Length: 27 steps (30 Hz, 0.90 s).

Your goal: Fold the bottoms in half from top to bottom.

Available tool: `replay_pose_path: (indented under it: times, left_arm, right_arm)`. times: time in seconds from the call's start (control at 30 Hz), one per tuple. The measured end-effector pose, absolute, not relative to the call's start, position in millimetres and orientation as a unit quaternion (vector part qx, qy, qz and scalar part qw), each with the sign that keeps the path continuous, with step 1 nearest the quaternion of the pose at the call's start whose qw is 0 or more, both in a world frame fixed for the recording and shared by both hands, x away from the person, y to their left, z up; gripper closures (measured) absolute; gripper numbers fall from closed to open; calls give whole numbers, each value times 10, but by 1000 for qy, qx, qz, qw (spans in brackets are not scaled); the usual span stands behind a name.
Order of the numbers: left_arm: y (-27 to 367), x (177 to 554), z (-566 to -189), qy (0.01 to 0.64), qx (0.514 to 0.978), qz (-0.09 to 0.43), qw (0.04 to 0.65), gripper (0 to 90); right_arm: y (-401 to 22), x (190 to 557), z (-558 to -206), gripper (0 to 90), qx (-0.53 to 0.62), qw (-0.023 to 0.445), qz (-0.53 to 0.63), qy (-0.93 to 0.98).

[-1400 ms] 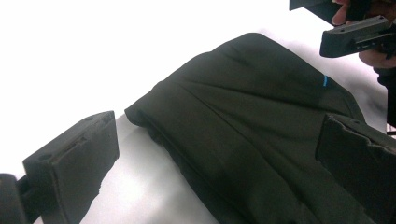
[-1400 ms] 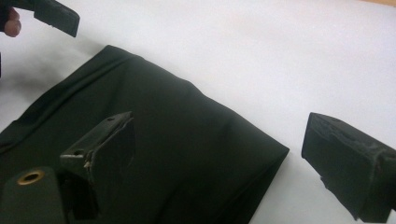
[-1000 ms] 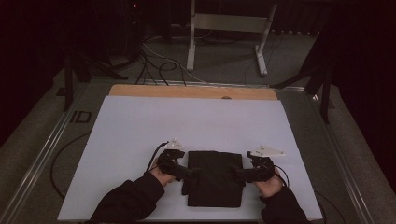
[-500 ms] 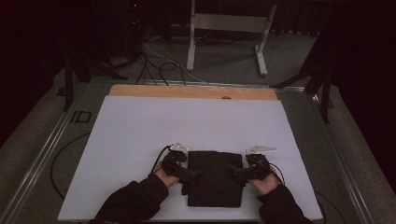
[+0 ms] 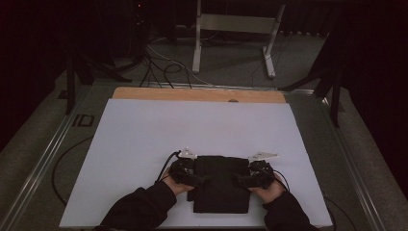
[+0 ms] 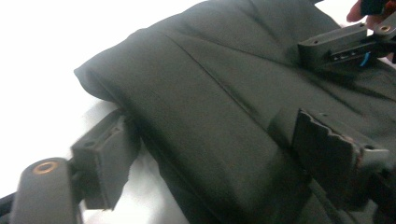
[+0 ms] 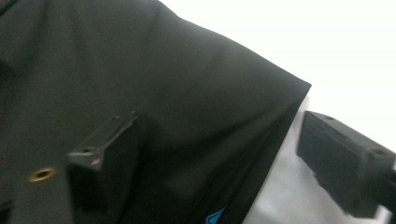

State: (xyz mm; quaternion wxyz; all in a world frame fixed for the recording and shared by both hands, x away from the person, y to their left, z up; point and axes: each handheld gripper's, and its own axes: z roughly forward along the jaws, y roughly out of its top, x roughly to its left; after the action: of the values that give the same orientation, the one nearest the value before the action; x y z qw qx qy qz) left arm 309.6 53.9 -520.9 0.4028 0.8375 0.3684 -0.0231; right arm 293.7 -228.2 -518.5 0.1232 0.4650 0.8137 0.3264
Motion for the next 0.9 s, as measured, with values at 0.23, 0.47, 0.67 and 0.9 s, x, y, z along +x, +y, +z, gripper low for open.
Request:
replay_pose_path:
  times: [0.23, 0.47, 0.67, 0.9]
  left_arm:
    - [530, 3068, -5210, 367, 837, -28, 404, 297]
    - [491, 3030, -5224, 358, 838, -39, 409, 469]
    - [452, 3018, -5230, 355, 841, -52, 406, 592]
    - [423, 3000, -5227, 351, 842, -52, 406, 691]
  right_arm:
    - [-2271, 2909, -5157, 326, 463, 116, 329, 814]
    - [-2251, 2880, -5149, 525, 447, 104, 342, 820]
    - [-2227, 2875, -5148, 659, 437, 87, 349, 824]
    - [-2206, 2861, -5140, 739, 433, 81, 352, 826]
